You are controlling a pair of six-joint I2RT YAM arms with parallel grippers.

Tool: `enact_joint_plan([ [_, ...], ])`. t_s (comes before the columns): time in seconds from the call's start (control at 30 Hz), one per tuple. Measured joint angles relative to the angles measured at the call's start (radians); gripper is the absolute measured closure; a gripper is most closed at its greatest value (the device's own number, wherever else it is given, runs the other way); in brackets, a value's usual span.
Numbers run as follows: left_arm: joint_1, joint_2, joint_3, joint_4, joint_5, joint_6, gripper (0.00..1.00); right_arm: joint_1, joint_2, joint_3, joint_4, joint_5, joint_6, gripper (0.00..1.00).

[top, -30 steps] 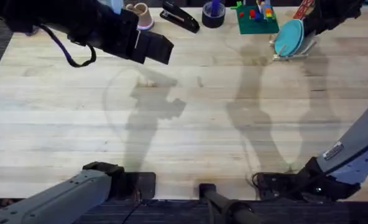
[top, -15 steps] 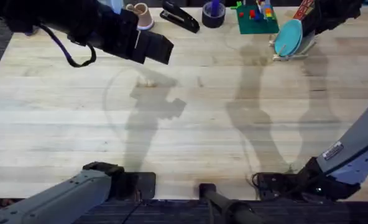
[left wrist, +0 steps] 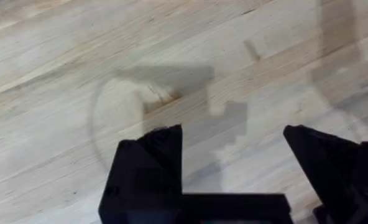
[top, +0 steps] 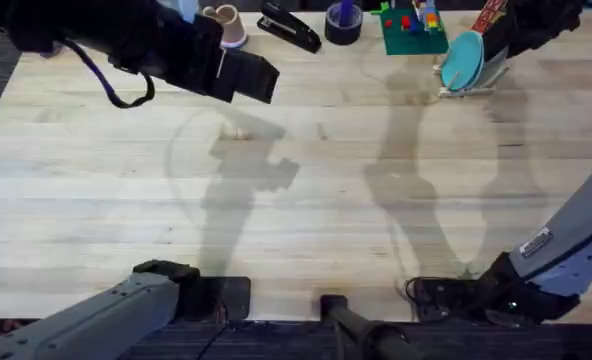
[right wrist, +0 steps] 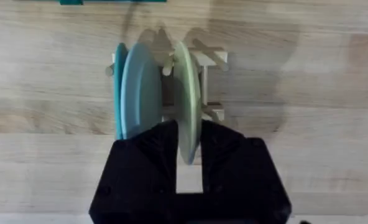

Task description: Pick up the plates from the table one by one and place each into a slot on the dish rack.

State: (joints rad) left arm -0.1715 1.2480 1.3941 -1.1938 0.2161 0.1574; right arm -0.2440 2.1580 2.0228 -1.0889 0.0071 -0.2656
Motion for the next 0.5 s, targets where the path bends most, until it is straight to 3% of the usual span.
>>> enact_joint_plan([
  [0.2, 0.000, 0.000, 0.000, 0.000, 0.000, 0.000, 0.006, 0.000, -0.045, 0.000, -0.011, 0.000, 0.000, 0.781],
  [0.5, 0.000, 0.000, 0.000, 0.000, 0.000, 0.000, 0.006, 0.000, -0.250, 0.006, -0.093, 0.000, 0.017, 0.753],
])
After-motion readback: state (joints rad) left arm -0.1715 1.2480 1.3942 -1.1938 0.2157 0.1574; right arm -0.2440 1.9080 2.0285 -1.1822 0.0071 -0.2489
